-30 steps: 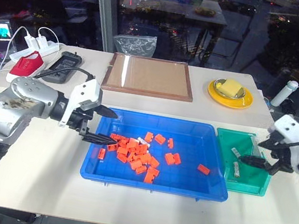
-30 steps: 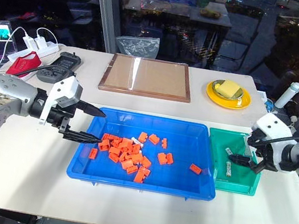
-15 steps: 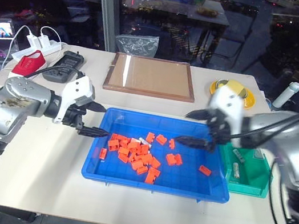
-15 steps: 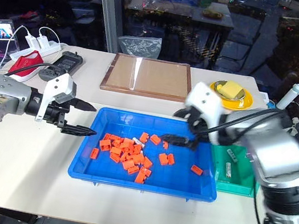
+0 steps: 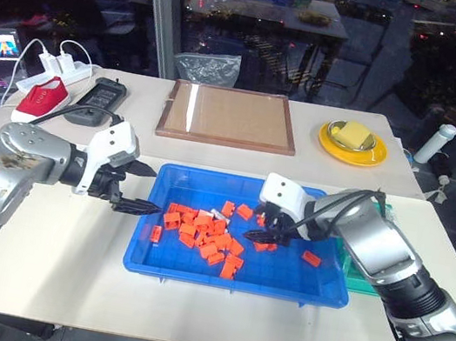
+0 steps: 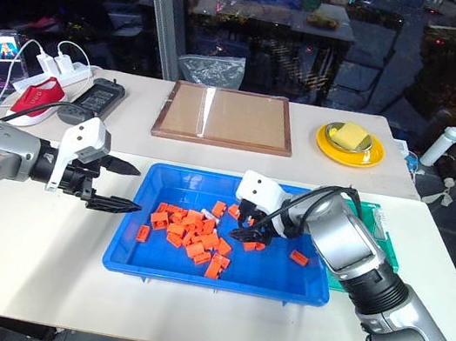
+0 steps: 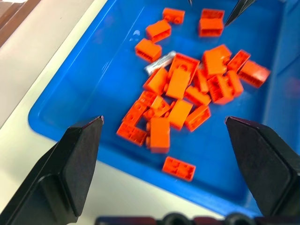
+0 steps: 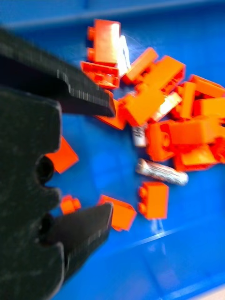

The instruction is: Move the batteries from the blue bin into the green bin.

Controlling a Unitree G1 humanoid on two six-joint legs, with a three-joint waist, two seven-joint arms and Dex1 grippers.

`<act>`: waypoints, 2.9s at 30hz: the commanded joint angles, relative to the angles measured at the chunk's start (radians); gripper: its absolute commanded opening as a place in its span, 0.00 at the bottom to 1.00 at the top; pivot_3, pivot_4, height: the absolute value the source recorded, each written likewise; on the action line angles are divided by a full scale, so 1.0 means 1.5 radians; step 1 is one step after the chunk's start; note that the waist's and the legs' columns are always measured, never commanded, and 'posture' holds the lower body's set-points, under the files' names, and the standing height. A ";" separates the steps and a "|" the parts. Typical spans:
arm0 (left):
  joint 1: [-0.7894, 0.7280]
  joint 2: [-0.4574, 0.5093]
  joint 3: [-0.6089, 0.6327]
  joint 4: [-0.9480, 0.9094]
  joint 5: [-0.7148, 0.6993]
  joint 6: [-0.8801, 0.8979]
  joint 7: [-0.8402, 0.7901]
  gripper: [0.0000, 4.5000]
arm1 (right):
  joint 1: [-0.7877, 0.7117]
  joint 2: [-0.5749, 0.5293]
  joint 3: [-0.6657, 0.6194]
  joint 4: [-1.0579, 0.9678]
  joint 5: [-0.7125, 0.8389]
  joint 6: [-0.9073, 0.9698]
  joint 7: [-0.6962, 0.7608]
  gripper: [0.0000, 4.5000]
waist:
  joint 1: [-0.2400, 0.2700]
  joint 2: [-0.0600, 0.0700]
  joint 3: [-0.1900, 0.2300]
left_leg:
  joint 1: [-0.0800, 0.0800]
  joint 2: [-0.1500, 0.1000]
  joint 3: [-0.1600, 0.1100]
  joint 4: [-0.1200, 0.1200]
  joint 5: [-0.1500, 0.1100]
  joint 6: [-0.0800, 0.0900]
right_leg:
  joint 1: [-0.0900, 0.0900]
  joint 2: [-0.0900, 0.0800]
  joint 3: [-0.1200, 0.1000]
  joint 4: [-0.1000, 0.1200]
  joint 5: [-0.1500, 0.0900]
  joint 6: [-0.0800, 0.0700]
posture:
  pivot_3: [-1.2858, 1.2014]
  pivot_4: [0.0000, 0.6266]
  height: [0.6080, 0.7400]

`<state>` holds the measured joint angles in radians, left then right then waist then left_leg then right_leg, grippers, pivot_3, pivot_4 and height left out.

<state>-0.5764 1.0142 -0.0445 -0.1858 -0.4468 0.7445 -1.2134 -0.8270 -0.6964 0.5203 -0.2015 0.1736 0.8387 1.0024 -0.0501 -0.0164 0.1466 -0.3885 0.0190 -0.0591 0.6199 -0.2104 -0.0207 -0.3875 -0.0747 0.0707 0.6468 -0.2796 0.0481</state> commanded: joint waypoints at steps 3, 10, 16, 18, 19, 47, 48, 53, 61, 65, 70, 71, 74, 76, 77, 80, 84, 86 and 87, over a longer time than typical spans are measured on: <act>-0.006 0.014 0.016 -0.015 -0.010 0.000 -0.006 1.00 | -0.006 0.037 -0.002 -0.007 -0.006 -0.006 -0.003 0.63 | 0.000 0.000 0.000 | 0.000 0.000 0.000 0.000 0.000 0.000 | 0.000 0.000 0.000 0.000 0.000 0.000 | 0.52 0.24 1.00; -0.024 0.000 0.020 -0.015 -0.007 -0.010 0.012 1.00 | -0.025 0.066 0.032 0.096 -0.097 -0.100 -0.035 0.63 | 0.003 0.000 0.000 | 0.000 0.000 0.000 0.001 0.000 0.000 | 0.000 0.000 0.000 0.000 0.000 0.000 | 0.52 0.24 1.00; -0.030 0.000 0.014 -0.005 0.001 -0.012 0.022 1.00 | -0.051 0.090 0.027 0.174 -0.139 -0.158 -0.031 0.63 | 0.003 0.000 0.000 | 0.000 0.000 0.000 0.002 0.000 0.000 | 0.000 0.000 0.000 0.000 0.000 0.000 | 0.52 0.24 1.00; -0.029 -0.001 0.013 -0.003 0.004 -0.017 0.022 1.00 | -0.051 0.098 0.029 0.190 -0.148 -0.169 -0.025 0.63 | 0.002 0.000 0.000 | 0.000 0.000 0.000 0.002 0.000 0.000 | 0.000 0.000 0.000 0.000 0.000 0.000 | 0.52 0.24 1.00; -0.028 -0.001 0.013 -0.003 0.005 -0.019 0.022 1.00 | -0.048 0.100 0.032 0.191 -0.151 -0.171 -0.020 0.63 | 0.002 0.000 0.000 | 0.000 0.000 0.000 0.001 0.000 0.000 | 0.000 0.000 0.000 0.001 0.000 0.000 | 0.52 0.24 1.00; -0.017 0.001 0.003 0.009 0.047 -0.055 0.017 1.00 | 0.013 0.134 0.037 0.091 -0.107 -0.033 0.034 0.63 | 0.002 0.000 0.000 | 0.000 0.000 0.000 0.002 0.000 0.001 | 0.000 0.000 0.000 0.001 0.000 0.000 | 0.52 0.24 1.00; -0.017 0.001 0.003 0.009 0.048 -0.055 0.017 1.00 | 0.013 0.139 0.037 0.096 -0.109 -0.036 0.030 0.63 | 0.002 0.000 0.000 | 0.000 0.000 0.000 0.002 0.000 0.000 | 0.000 0.000 0.000 0.001 0.000 0.000 | 0.52 0.24 1.00; -0.018 0.000 0.003 0.012 0.052 -0.058 0.017 1.00 | 0.005 0.164 0.040 0.128 -0.118 -0.040 0.016 0.63 | 0.003 0.000 0.000 | 0.000 0.000 0.000 0.002 0.000 0.001 | 0.000 0.000 0.000 0.001 0.000 0.000 | 0.52 0.24 1.00; -0.014 0.000 0.005 0.010 0.057 -0.060 0.019 1.00 | 0.003 0.165 0.054 0.154 -0.138 -0.050 0.016 0.63 | 0.003 0.000 0.000 | 0.000 0.000 0.000 0.002 0.000 0.001 | 0.000 0.000 0.000 0.001 0.000 0.000 | 0.52 0.24 1.00; -0.013 -0.001 0.006 0.009 0.058 -0.061 0.019 1.00 | 0.008 0.149 0.046 0.145 -0.137 -0.048 0.024 0.63 | 0.003 0.000 0.000 | 0.000 0.000 0.000 0.002 0.000 0.001 | 0.000 0.000 0.000 0.001 0.000 0.000 | 0.52 0.24 1.00; -0.015 -0.003 0.004 0.012 0.060 -0.064 0.018 1.00 | 0.001 0.133 0.027 0.140 -0.127 -0.044 0.033 0.63 | 0.003 0.000 0.000 | 0.000 0.000 0.000 0.002 0.000 0.001 | 0.000 0.000 0.000 0.000 0.000 0.000 | 0.52 0.24 1.00; -0.016 -0.004 0.003 0.012 0.061 -0.065 0.019 1.00 | -0.001 0.129 0.026 0.142 -0.128 -0.045 0.034 0.63 | 0.003 0.000 0.000 | 0.000 0.000 0.000 0.002 0.000 0.001 | 0.000 0.000 0.000 0.000 0.000 0.000 | 0.52 0.24 1.00; -0.017 -0.007 0.001 0.013 0.063 -0.069 0.020 1.00 | 0.000 0.127 0.027 0.147 -0.128 -0.048 0.036 0.63 | 0.003 0.000 0.000 | 0.000 0.000 0.000 0.002 0.000 0.001 | 0.000 0.000 0.000 0.000 0.000 0.000 | 0.52 0.24 1.00; -0.017 -0.008 0.000 0.014 0.066 -0.073 0.021 1.00 | 0.004 0.131 0.031 0.149 -0.128 -0.049 0.036 0.63 | 0.002 0.000 0.000 | 0.000 0.000 0.000 0.002 0.000 0.001 | 0.000 0.000 0.000 0.000 0.000 0.000 | 0.52 0.24 1.00; -0.016 -0.009 0.000 0.015 0.067 -0.074 0.021 1.00 | 0.006 0.132 0.033 0.149 -0.127 -0.047 0.036 0.63 | 0.001 0.000 0.000 | 0.000 0.000 0.000 0.002 0.000 0.001 | 0.000 0.000 0.000 0.000 0.000 0.000 | 0.52 0.24 1.00; -0.015 -0.008 0.002 0.013 0.066 -0.073 0.021 1.00 | 0.021 0.136 0.043 0.150 -0.134 -0.050 0.031 0.48 | 0.002 0.000 0.000 | 0.000 0.000 0.000 0.002 0.000 0.001 | 0.000 0.000 0.000 0.000 0.000 0.000 | 0.52 0.24 1.00; -0.015 -0.006 0.004 0.012 0.064 -0.071 0.019 1.00 | 0.028 0.136 0.042 0.149 -0.134 -0.052 0.028 0.17 | 0.003 0.000 0.000 | 0.000 0.000 0.000 0.002 0.000 0.001 | 0.000 0.000 0.000 0.000 0.000 0.000 | 0.52 0.24 1.00; -0.017 -0.005 0.009 0.010 0.048 -0.057 0.010 1.00 | 0.029 0.131 0.032 0.140 -0.133 -0.061 0.024 0.06 | 0.003 0.000 0.000 | 0.000 0.000 -0.001 0.002 0.000 0.001 | 0.000 0.000 0.000 0.000 0.000 0.000 | 0.52 0.24 1.00; -0.019 -0.005 0.011 0.009 0.041 -0.050 0.005 1.00 | 0.029 0.128 0.029 0.137 -0.132 -0.063 0.024 0.06 | 0.003 0.000 0.000 | 0.000 0.000 -0.001 0.002 0.000 0.001 | 0.000 0.000 0.000 0.001 0.000 0.000 | 0.52 0.24 1.00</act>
<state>-0.5895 0.9945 -0.0584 -0.1595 -0.3610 0.6602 -1.1937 -0.7915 -0.4960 0.5788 0.0291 -0.0196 0.7613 1.0391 -0.0464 -0.0165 0.1466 -0.3888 0.0186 -0.0599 0.6225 -0.2109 -0.0199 -0.3869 -0.0748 0.0702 0.6475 -0.2796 0.0480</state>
